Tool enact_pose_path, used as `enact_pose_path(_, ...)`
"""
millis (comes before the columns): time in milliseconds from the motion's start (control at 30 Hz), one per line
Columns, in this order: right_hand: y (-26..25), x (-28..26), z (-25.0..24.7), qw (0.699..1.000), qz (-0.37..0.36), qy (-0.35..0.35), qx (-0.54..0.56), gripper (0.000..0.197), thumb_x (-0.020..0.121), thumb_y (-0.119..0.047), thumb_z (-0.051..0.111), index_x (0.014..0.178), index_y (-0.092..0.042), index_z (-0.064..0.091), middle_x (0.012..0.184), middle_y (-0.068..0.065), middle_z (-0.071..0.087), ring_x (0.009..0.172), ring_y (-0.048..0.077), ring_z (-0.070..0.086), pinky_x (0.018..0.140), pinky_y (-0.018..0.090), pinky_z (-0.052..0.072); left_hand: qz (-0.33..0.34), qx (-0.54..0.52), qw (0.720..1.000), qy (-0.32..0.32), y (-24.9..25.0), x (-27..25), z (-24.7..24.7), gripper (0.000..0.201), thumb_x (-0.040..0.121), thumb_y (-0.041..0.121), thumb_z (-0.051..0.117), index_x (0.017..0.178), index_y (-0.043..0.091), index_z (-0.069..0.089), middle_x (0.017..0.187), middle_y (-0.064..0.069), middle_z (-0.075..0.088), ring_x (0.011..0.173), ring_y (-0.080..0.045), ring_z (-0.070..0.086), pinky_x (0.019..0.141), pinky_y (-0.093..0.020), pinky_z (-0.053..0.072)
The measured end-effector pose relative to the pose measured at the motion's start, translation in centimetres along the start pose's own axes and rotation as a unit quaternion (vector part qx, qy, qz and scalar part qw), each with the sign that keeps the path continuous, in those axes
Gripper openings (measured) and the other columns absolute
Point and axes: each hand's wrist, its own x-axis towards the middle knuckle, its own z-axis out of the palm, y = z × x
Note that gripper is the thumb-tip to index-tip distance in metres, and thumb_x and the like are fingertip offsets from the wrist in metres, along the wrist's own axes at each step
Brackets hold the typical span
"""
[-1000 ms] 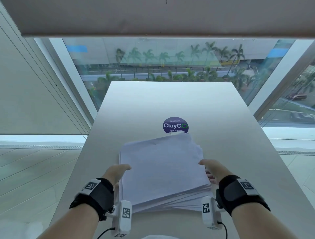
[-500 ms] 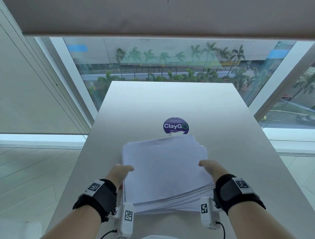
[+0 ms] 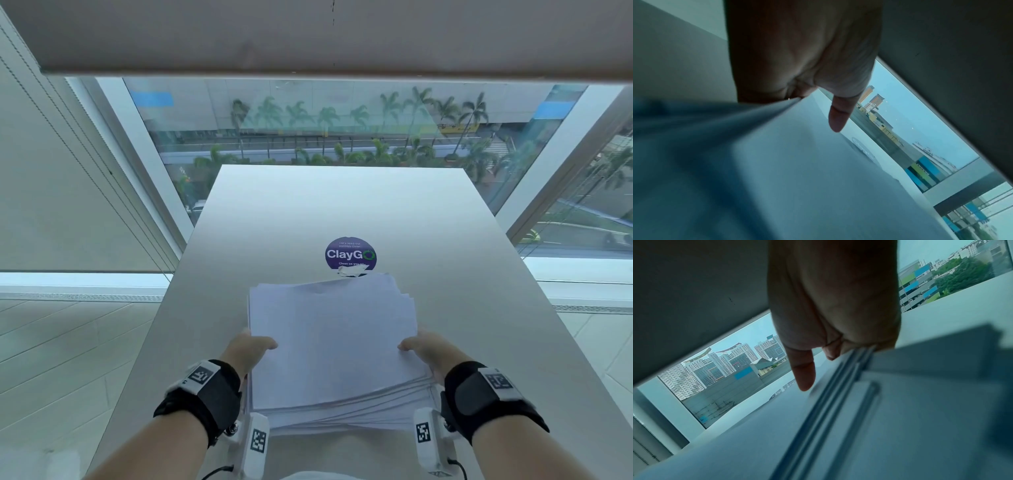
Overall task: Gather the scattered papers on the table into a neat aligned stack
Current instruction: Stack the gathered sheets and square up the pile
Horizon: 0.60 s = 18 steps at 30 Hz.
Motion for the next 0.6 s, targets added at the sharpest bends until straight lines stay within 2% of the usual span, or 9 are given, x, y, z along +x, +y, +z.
enact_pose_path(67,0.1,0.2,0.0,1.000,-0.002,-0.004,0.007,0.047,0.080,-0.013,0.057,0.124,0.000,0.053,0.126,0.019,0.058,0.114,0.037,0.055,0.103,0.050,0.042,0.006,-0.002,1.000,-0.005,0.0,0.1,0.3,0.082,0.086,0.015,0.058,0.148,-0.001,0.007,0.157,-0.017,0.017,0.144,-0.032,0.021,0.112,-0.042,0.025)
enact_pose_path(133,-1.2,-2.4,0.0,1.000,0.003,-0.004,0.021,0.035,0.085,-0.007,0.053,0.119,0.002,0.055,0.120,0.020,0.061,0.111,0.038,0.058,0.101,0.050,0.044,0.004,-0.008,1.000,-0.010,0.0,0.0,0.7,0.083,0.086,0.014,0.058,0.148,0.000,0.005,0.157,-0.017,0.015,0.144,-0.032,0.019,0.112,-0.042,0.024)
enact_pose_path(233,-1.5,-4.0,-0.6,0.996,0.025,-0.030,0.076,0.021,0.089,-0.001,0.051,0.109,0.003,0.056,0.112,0.023,0.063,0.107,0.040,0.060,0.099,0.052,0.045,-0.007,-0.018,1.000,0.000,-0.4,0.0,1.0,0.080,0.086,0.014,0.058,0.148,-0.001,0.010,0.155,-0.017,0.020,0.142,-0.032,0.024,0.111,-0.041,0.026)
enact_pose_path(300,-1.0,-4.4,-1.1,0.989,0.036,-0.056,0.131,0.007,0.092,0.002,0.049,0.094,0.001,0.056,0.099,0.022,0.063,0.095,0.039,0.061,0.097,0.053,0.045,-0.013,-0.009,1.000,0.012,-0.3,-0.2,1.3,0.078,0.082,0.018,0.059,0.146,0.001,0.017,0.153,-0.018,0.026,0.139,-0.033,0.028,0.111,-0.041,0.029)
enact_pose_path(367,-0.4,-4.0,-1.5,0.980,0.032,-0.074,0.181,0.009,0.093,0.003,0.046,0.093,-0.001,0.054,0.092,0.019,0.062,0.083,0.036,0.060,0.090,0.052,0.046,-0.030,0.036,0.998,0.034,-0.2,-0.1,1.5,0.081,0.073,0.028,0.061,0.143,0.005,0.027,0.148,-0.019,0.027,0.133,-0.038,0.032,0.111,-0.044,0.031)
enact_pose_path(433,-0.2,-3.9,-1.7,0.969,0.021,-0.107,0.221,0.013,0.095,0.003,0.042,0.102,-0.002,0.052,0.093,0.018,0.061,0.080,0.034,0.059,0.080,0.047,0.049,-0.042,0.072,0.996,0.038,-0.2,0.1,1.4,0.079,0.071,0.032,0.059,0.140,0.005,0.033,0.145,-0.019,0.026,0.131,-0.038,0.034,0.111,-0.045,0.031)
enact_pose_path(500,0.0,-3.9,-1.9,0.959,0.000,-0.126,0.254,0.020,0.095,0.004,0.041,0.111,-0.003,0.051,0.095,0.017,0.062,0.081,0.033,0.060,0.069,0.040,0.055,-0.029,0.085,0.996,0.013,-0.3,0.2,1.3,0.075,0.074,0.032,0.058,0.138,0.002,0.036,0.143,-0.016,0.032,0.132,-0.034,0.034,0.111,-0.039,0.030)
enact_pose_path(567,0.3,-4.1,-2.1,0.944,-0.039,-0.145,0.295,0.028,0.093,0.008,0.040,0.111,-0.008,0.053,0.098,0.016,0.064,0.081,0.032,0.063,0.061,0.034,0.059,-0.016,0.054,0.998,-0.001,-0.6,0.6,0.8,0.070,0.077,0.027,0.061,0.137,0.000,0.037,0.142,-0.016,0.041,0.130,-0.032,0.039,0.102,-0.034,0.035)
enact_pose_path(600,0.5,-4.2,-2.1,0.932,-0.063,-0.156,0.320,0.029,0.090,0.009,0.045,0.109,-0.010,0.056,0.097,0.016,0.067,0.080,0.032,0.065,0.060,0.033,0.060,-0.019,0.033,0.999,-0.005,-0.9,0.6,0.6,0.068,0.078,0.024,0.062,0.136,0.000,0.039,0.140,-0.015,0.044,0.127,-0.032,0.042,0.100,-0.035,0.037)
